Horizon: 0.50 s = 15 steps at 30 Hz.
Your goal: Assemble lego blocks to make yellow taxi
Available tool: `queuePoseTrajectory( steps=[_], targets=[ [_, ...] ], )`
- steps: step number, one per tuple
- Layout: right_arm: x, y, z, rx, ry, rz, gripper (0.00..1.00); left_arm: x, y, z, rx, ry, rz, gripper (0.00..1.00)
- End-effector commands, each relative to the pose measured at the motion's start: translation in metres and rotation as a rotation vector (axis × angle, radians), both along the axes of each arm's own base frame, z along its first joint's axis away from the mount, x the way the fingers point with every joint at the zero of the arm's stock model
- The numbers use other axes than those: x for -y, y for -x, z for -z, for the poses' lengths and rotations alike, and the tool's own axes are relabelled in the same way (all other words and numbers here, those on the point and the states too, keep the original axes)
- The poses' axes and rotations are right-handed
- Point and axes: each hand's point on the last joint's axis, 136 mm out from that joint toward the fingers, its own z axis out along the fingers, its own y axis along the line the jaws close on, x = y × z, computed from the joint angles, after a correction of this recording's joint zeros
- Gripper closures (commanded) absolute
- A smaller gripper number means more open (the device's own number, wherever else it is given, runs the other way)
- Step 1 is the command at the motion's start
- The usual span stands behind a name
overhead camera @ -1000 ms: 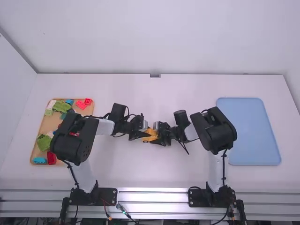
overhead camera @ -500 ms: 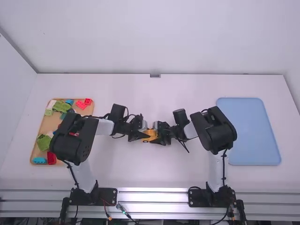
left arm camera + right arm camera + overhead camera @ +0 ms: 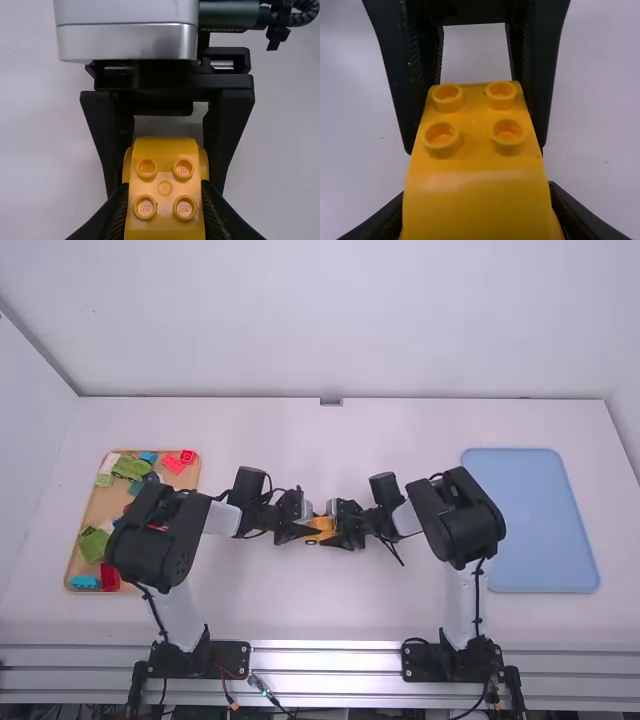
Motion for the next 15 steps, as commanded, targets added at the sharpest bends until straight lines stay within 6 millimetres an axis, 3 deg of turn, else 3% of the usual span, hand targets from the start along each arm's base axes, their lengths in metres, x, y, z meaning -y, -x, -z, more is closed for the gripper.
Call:
queuePoseTrajectory(
  steps=[1, 8, 15],
  targets=[
    [0.001, 0.0, 0.009, -0.017, 0.022, 0.01, 0.64, 0.0, 0.015, 0.026, -0.078, -0.096, -0.021, 0.98],
    [0.001, 0.0, 0.009, -0.017, 0.023, 0.011, 0.64, 0.006, 0.019, 0.044, -0.105, -0.226, -0.017, 0.98],
    [0.001, 0.0, 0.009, -0.016, 0.023, 0.011, 0.64, -0.004, 0.017, 0.055, -0.125, -0.305, -0.055, 0.98]
  ],
)
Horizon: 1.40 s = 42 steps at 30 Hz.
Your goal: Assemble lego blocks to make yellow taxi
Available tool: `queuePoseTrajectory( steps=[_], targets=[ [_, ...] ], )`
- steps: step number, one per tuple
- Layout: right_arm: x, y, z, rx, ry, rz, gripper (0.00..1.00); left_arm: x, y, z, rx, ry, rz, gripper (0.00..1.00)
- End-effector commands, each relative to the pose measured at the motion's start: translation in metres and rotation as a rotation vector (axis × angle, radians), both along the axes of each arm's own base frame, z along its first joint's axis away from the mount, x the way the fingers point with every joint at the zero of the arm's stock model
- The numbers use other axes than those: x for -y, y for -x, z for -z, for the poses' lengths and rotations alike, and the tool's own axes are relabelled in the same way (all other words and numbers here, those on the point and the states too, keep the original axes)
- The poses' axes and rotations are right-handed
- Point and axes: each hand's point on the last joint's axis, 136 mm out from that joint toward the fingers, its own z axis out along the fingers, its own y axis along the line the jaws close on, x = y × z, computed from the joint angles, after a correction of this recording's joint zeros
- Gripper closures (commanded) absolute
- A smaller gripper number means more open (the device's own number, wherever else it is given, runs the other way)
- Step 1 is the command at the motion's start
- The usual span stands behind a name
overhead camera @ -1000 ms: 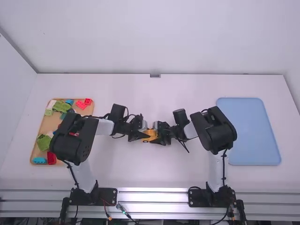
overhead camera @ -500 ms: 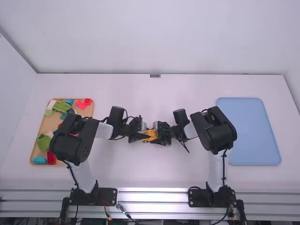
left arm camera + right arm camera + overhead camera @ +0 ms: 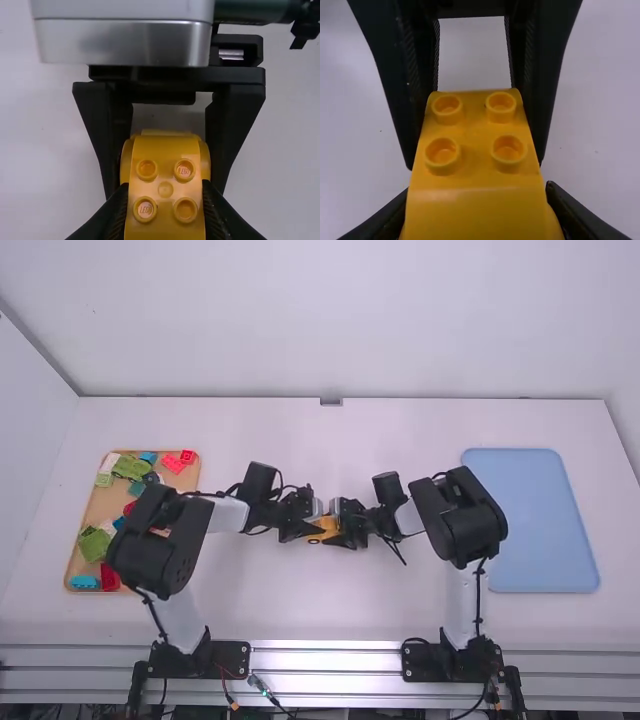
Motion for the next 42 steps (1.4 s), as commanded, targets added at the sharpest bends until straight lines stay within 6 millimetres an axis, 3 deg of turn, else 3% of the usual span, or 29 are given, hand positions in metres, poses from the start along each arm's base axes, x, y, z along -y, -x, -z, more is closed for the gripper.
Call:
queuePoseTrajectory(
  steps=[1, 10, 28, 30, 40, 42],
  targets=[
    [-0.004, 0.003, 0.009, -0.016, 0.027, 0.002, 0.64, -0.014, 0.021, 0.052, -0.102, -0.195, -0.051, 0.98],
    [-0.004, 0.002, 0.01, -0.015, 0.03, 0.004, 0.63, -0.021, 0.026, 0.059, -0.109, -0.246, -0.048, 0.98],
    [-0.003, 0.002, 0.01, -0.016, 0.03, 0.004, 0.63, -0.018, 0.015, 0.052, -0.092, -0.232, -0.055, 0.98],
    [-0.003, 0.002, 0.01, -0.016, 0.03, 0.004, 0.63, -0.017, 0.015, 0.05, -0.09, -0.231, -0.055, 0.87],
    [-0.003, 0.002, 0.01, -0.025, 0.031, 0.01, 0.62, -0.014, 0.008, 0.04, -0.104, -0.236, -0.05, 0.87],
    [-0.003, 0.002, 0.01, -0.024, 0.031, 0.009, 0.63, -0.013, 0.007, 0.038, -0.104, -0.236, -0.047, 0.8]
  ],
)
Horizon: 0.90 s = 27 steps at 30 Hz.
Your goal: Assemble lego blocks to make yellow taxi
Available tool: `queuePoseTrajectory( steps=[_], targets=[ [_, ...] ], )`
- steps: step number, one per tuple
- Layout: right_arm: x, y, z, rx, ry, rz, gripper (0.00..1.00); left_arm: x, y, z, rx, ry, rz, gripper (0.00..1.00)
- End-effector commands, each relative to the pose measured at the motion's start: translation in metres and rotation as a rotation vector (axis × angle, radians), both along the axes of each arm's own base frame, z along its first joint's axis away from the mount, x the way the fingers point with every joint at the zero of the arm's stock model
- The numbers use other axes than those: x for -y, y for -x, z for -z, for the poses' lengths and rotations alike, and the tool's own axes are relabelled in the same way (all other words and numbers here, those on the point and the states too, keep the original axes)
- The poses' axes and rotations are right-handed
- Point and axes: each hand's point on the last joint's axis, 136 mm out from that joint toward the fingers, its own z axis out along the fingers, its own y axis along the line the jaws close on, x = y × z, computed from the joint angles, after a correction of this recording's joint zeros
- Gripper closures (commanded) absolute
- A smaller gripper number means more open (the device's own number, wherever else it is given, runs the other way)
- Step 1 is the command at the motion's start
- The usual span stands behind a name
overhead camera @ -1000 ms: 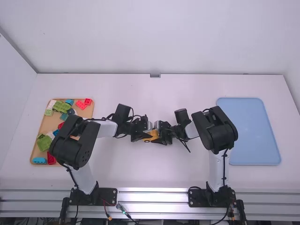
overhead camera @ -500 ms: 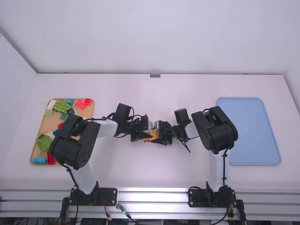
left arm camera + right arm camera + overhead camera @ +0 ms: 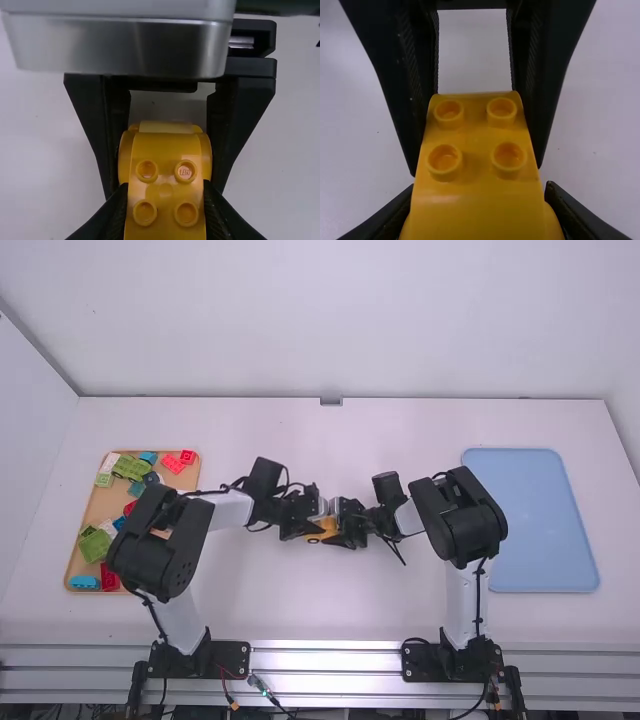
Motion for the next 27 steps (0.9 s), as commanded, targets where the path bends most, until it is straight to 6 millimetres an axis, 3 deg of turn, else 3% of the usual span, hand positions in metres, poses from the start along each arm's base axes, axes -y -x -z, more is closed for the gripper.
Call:
queuePoseTrajectory(
  steps=[1, 2, 13, 21, 27],
  targets=[
    [-0.003, 0.003, 0.009, -0.026, 0.027, 0.005, 0.62, -0.012, 0.009, 0.036, -0.077, -0.136, -0.054, 0.78],
    [-0.003, 0.003, 0.009, -0.027, 0.027, 0.005, 0.62, -0.012, 0.008, 0.034, -0.078, -0.136, -0.054, 0.7],
    [-0.003, 0.002, 0.01, -0.024, 0.033, 0.009, 0.62, -0.01, 0.003, 0.028, -0.089, -0.141, -0.053, 0.71],
    [-0.003, 0.002, 0.01, -0.024, 0.033, 0.009, 0.62, -0.007, 0.004, 0.024, -0.091, -0.116, -0.042, 0.58],
    [-0.003, 0.002, 0.01, -0.024, 0.033, 0.01, 0.62, -0.007, 0.004, 0.024, -0.087, -0.116, -0.038, 0.61]
  ],
)
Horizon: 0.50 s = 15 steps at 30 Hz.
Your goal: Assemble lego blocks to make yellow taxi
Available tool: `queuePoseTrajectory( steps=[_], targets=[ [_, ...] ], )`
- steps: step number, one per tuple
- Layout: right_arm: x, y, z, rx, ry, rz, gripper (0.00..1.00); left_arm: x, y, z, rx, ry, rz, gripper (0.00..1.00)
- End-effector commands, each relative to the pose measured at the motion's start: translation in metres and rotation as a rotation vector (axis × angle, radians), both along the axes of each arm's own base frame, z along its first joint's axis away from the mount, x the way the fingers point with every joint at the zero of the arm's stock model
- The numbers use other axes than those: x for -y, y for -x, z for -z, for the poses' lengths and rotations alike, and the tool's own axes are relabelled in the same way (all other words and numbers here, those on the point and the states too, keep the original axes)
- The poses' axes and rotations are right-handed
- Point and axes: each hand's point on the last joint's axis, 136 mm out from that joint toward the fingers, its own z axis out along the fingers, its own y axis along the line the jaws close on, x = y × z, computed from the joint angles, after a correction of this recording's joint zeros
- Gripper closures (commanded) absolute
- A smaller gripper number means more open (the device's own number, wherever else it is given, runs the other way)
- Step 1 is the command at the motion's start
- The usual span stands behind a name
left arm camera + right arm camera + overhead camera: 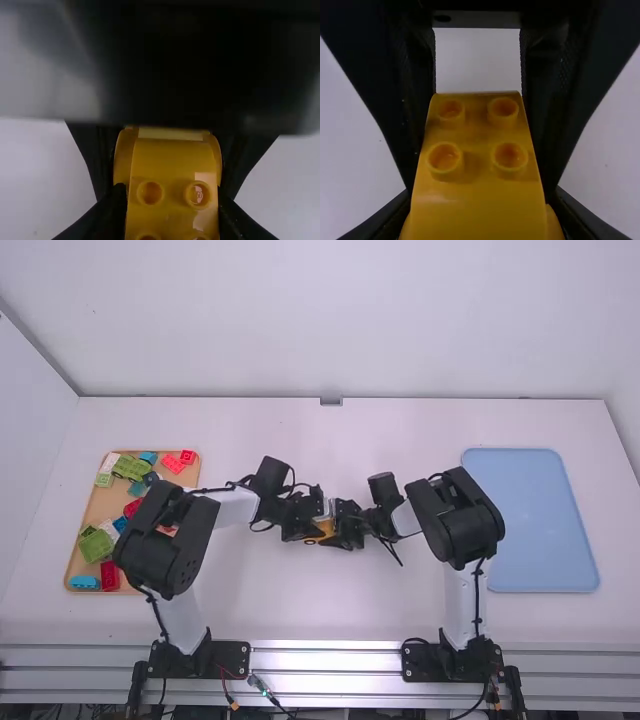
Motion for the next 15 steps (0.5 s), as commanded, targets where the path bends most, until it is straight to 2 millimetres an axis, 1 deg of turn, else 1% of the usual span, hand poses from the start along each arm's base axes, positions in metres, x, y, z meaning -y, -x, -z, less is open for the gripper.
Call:
queuePoseTrajectory(
  steps=[1, 9, 15],
  targets=[
    [0.003, -0.001, 0.01, -0.024, 0.028, 0.02, 0.62, -0.006, 0.003, 0.014, -0.036, -0.04, -0.02, 0.61],
    [0.003, -0.001, 0.01, -0.024, 0.028, 0.02, 0.62, -0.009, -0.001, 0.006, -0.018, -0.034, -0.032, 0.61],
    [0.003, -0.001, 0.01, -0.024, 0.028, 0.02, 0.62, -0.009, 0.0, -0.005, 0.007, -0.031, -0.019, 0.54]
  ],
)
